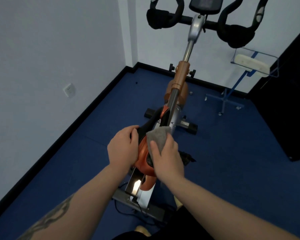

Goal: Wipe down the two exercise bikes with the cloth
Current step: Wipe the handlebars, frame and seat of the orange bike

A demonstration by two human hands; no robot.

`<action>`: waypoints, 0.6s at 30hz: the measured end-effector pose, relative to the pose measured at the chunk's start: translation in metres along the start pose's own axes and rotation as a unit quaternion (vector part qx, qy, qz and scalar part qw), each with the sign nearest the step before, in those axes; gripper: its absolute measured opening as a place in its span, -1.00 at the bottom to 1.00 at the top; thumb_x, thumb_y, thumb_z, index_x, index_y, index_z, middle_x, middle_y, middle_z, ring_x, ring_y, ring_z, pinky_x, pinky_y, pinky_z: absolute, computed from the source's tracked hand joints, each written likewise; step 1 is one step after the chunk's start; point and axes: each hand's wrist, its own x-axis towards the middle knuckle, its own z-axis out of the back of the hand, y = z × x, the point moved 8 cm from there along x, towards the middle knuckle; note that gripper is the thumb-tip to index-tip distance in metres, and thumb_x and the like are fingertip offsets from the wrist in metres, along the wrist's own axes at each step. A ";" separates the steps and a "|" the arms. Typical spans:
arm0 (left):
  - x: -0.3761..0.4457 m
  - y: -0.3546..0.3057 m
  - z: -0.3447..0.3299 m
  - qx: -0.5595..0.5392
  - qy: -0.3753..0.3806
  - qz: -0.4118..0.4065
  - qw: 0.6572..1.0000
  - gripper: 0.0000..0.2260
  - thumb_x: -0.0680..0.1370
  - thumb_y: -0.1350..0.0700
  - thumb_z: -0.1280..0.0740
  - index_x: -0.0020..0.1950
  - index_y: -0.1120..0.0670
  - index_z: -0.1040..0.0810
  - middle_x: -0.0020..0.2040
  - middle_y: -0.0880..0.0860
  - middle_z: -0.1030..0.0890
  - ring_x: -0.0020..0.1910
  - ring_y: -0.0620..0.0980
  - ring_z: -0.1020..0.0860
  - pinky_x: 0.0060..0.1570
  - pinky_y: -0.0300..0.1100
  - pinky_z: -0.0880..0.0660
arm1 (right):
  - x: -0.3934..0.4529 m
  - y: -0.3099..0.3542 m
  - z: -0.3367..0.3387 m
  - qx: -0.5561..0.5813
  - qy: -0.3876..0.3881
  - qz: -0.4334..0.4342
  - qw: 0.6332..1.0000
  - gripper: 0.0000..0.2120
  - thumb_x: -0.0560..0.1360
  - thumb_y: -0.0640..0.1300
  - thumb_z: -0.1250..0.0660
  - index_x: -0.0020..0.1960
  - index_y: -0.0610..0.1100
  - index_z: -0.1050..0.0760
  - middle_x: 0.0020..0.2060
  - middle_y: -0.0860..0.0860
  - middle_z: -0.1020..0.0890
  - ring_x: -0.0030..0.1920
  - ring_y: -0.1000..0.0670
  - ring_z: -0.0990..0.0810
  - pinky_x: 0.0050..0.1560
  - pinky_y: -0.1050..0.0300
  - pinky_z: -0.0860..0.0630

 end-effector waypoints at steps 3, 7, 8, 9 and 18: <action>0.000 0.000 0.000 0.005 -0.003 -0.005 1.000 -0.73 0.63 0.02 -0.12 0.17 -0.11 -0.59 0.06 -0.17 -0.63 -0.07 -0.24 -0.49 -0.24 -0.38 -0.31 | 0.010 -0.002 -0.001 0.007 0.006 0.006 1.000 -0.38 0.58 0.29 0.01 0.53 0.00 -0.04 0.38 -0.04 -0.35 0.23 -0.09 -0.49 0.11 -0.10 -0.53; 0.000 0.000 0.001 0.009 -0.008 0.000 1.000 -0.72 0.63 0.01 -0.12 0.18 -0.11 -0.60 0.08 -0.17 -0.63 -0.05 -0.27 -0.46 -0.22 -0.46 -0.24 | 0.057 -0.005 -0.002 0.042 0.064 -0.108 0.991 -0.44 0.63 0.22 0.02 0.46 -0.15 -0.15 0.28 -0.15 -0.49 0.21 -0.19 -0.52 0.18 -0.11 -0.48; -0.001 0.000 0.001 0.009 -0.008 0.001 1.000 -0.72 0.63 0.01 -0.12 0.18 -0.11 -0.60 0.09 -0.17 -0.63 -0.05 -0.28 -0.45 -0.22 -0.47 -0.23 | 0.055 -0.003 -0.002 0.038 0.056 -0.099 0.993 -0.43 0.63 0.22 0.01 0.47 -0.15 -0.14 0.30 -0.14 -0.48 0.23 -0.18 -0.51 0.18 -0.11 -0.48; -0.001 0.000 0.002 0.009 -0.007 0.003 1.000 -0.72 0.63 0.01 -0.13 0.18 -0.12 -0.60 0.09 -0.17 -0.63 -0.06 -0.29 -0.45 -0.22 -0.47 -0.22 | 0.044 -0.001 -0.003 0.023 0.034 -0.069 0.997 -0.40 0.61 0.24 0.00 0.49 -0.12 -0.12 0.36 -0.11 -0.43 0.27 -0.16 -0.48 0.19 -0.12 -0.48; -0.001 0.001 0.002 0.011 -0.008 0.009 1.000 -0.74 0.63 0.01 -0.14 0.17 -0.13 -0.60 0.08 -0.18 -0.62 -0.06 -0.28 -0.43 -0.22 -0.45 -0.23 | 0.066 0.002 -0.004 0.025 0.060 -0.092 0.994 -0.36 0.64 0.17 0.01 0.58 -0.14 0.07 0.47 -0.16 -0.29 0.34 -0.24 -0.42 0.27 -0.12 -0.42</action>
